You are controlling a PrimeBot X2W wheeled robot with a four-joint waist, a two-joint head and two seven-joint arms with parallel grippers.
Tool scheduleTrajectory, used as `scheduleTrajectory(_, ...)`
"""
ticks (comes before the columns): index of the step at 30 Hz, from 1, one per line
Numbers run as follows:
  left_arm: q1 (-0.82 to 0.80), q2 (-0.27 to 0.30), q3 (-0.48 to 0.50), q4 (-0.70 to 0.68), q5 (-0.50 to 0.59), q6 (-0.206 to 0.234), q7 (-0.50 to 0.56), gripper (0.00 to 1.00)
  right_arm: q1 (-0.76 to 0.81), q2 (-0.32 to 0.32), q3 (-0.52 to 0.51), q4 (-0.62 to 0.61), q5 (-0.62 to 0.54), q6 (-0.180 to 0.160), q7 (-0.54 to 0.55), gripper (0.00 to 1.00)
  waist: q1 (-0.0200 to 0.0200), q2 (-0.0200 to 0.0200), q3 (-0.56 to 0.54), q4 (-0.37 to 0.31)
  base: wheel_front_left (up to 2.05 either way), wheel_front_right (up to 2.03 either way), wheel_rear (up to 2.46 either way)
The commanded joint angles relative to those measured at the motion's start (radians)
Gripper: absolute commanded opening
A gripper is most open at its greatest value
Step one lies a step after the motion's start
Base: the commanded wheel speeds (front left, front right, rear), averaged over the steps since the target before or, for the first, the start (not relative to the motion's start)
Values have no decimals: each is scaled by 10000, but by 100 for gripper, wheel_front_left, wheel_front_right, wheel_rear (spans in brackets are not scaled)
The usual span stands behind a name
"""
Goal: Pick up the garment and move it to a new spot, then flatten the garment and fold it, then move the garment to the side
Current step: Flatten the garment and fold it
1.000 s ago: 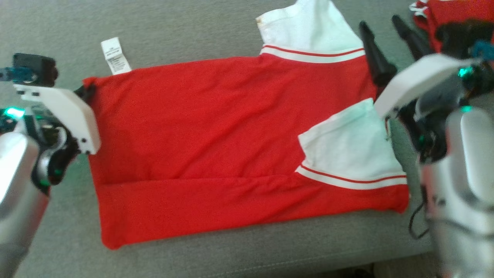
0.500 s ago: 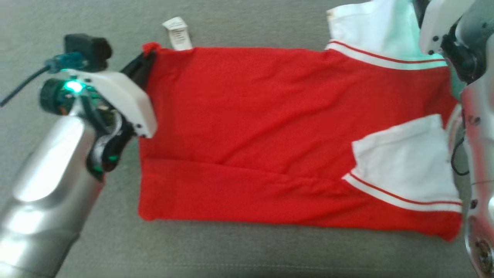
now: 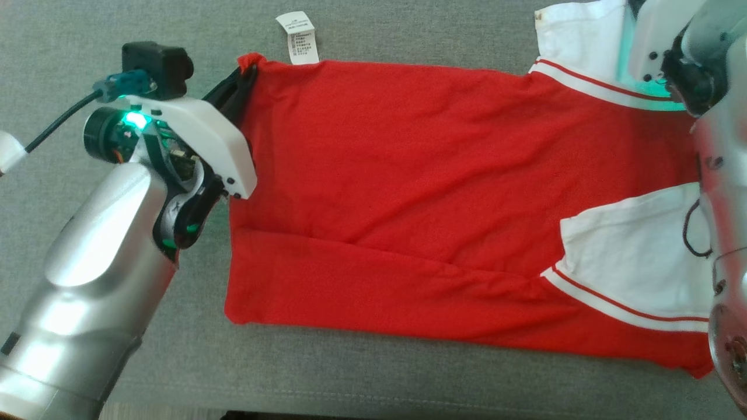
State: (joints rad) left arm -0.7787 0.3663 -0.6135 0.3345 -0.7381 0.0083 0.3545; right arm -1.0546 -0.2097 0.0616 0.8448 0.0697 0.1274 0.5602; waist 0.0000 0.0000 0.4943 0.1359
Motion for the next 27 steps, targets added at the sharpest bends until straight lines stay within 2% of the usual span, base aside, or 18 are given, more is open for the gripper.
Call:
scheduleTrajectory(1, -492, 341, 368, -147, 37, -52, -89, 0, -116, 137, 138, -95, 193, 33, -79, 0, 0, 0, -52, -20, 0, 0, 0)
scheduleTrajectory(4, -493, 350, 372, -28, 5, -90, -117, 0, -134, 136, 97, 19, 378, 33, -248, 0, 0, 0, -97, -35, 0, 0, 0)
scheduleTrajectory(10, -430, 458, 494, 283, -67, -94, -331, 0, -252, 217, -7, 179, 805, 33, -1292, 0, 0, 0, -304, -244, 0, 0, 0)
scheduleTrajectory(15, -98, 599, 624, 426, -220, -177, -626, 0, -6, 259, 642, -149, 1485, 33, -2155, 0, 0, 0, -859, -572, 0, 0, 0)
scheduleTrajectory(20, 512, 917, 783, 313, -345, -170, -939, 0, 952, -12, 1622, -1107, 2568, 33, -2709, 0, 0, 0, -1559, -943, 0, 0, 0)
scheduleTrajectory(27, 1813, 1420, 1014, -425, -549, 88, -1320, 0, 3295, -619, 2367, -3376, 3832, 33, -2977, 0, 0, 0, -2487, -1368, 0, 0, 0)
